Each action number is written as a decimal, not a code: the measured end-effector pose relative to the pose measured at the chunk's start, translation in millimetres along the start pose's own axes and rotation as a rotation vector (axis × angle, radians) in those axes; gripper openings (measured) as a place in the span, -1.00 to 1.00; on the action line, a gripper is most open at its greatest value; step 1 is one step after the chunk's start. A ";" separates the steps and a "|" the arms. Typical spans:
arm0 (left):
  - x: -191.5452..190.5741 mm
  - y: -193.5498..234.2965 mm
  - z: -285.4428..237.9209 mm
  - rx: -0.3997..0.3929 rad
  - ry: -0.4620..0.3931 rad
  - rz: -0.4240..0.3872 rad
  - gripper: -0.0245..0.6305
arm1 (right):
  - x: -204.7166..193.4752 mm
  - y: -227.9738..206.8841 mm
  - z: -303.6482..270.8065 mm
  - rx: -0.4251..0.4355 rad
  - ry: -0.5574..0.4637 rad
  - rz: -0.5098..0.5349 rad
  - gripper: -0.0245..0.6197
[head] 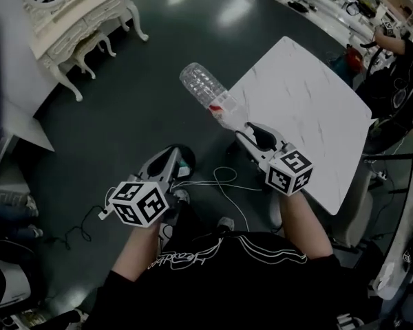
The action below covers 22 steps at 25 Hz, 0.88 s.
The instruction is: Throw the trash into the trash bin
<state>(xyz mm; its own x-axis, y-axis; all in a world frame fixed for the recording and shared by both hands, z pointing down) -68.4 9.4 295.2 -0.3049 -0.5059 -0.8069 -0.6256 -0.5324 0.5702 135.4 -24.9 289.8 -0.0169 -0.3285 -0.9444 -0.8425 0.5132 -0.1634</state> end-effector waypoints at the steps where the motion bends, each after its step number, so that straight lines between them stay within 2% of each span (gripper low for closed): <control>1: 3.9 15.7 7.1 0.015 -0.008 0.013 -0.91 | -2.0 8.7 -15.7 0.011 0.015 0.002 -0.38; 6: 14.9 87.1 34.2 0.086 -0.027 0.080 -0.91 | -20.4 45.9 -83.8 0.061 0.104 0.008 -0.38; 12: 13.9 164.4 44.8 0.137 0.003 0.149 -0.91 | -57.0 73.8 -156.0 0.093 0.224 0.013 -0.38; 16: 0.8 214.5 45.9 0.189 0.050 0.174 -0.91 | -95.7 79.5 -197.5 0.100 0.319 0.009 -0.38; 22: -39.5 278.0 54.6 0.242 0.128 0.264 -0.91 | -171.7 84.2 -237.4 0.088 0.494 -0.044 -0.38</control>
<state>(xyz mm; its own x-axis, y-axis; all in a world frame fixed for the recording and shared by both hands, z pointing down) -269.6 -81.6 477.1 -0.3955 -0.6931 -0.6027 -0.6940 -0.2043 0.6904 -60.4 -113.5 505.9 -0.2531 -0.6761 -0.6919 -0.8000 0.5484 -0.2433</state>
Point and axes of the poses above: the fingertips, and each gripper's own axes: z backward along the fingers, y to its left, x out of its top, the point moved 3 cm from there along z, backward along the fingers, and after that the axes turned 9 degrees about -x, right-handed, at the moved point
